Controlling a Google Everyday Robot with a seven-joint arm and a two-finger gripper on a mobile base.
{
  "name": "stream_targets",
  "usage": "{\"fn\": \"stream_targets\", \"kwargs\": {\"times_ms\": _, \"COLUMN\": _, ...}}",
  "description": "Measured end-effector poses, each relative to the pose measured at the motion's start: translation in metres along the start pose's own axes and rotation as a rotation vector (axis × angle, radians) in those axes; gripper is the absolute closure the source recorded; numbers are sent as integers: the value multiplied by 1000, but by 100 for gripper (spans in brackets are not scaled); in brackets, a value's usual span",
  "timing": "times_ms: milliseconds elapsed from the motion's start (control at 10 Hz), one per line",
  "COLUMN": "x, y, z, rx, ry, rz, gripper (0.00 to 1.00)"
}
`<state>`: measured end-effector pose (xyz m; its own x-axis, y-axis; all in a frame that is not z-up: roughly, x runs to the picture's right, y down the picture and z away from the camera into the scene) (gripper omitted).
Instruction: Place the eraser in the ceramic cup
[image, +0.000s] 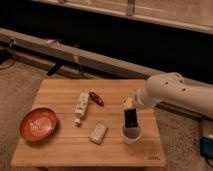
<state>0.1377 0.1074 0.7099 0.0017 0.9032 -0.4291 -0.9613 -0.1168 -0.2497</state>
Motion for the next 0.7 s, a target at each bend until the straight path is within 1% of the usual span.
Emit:
{"fn": "stream_targets", "kwargs": {"times_ms": 300, "x": 11, "y": 0, "z": 7, "rx": -9, "ry": 7, "rz": 2, "gripper": 99}}
{"fn": "stream_targets", "kwargs": {"times_ms": 400, "x": 14, "y": -1, "z": 8, "rx": -10, "ry": 6, "rz": 5, "gripper": 91}}
{"fn": "stream_targets", "kwargs": {"times_ms": 500, "x": 16, "y": -2, "z": 9, "rx": -12, "ry": 4, "rz": 7, "gripper": 81}}
{"fn": "stream_targets", "kwargs": {"times_ms": 600, "x": 17, "y": -3, "z": 9, "rx": -13, "ry": 1, "rz": 9, "gripper": 73}}
{"fn": "stream_targets", "kwargs": {"times_ms": 700, "x": 19, "y": -5, "z": 9, "rx": -13, "ry": -3, "rz": 14, "gripper": 59}}
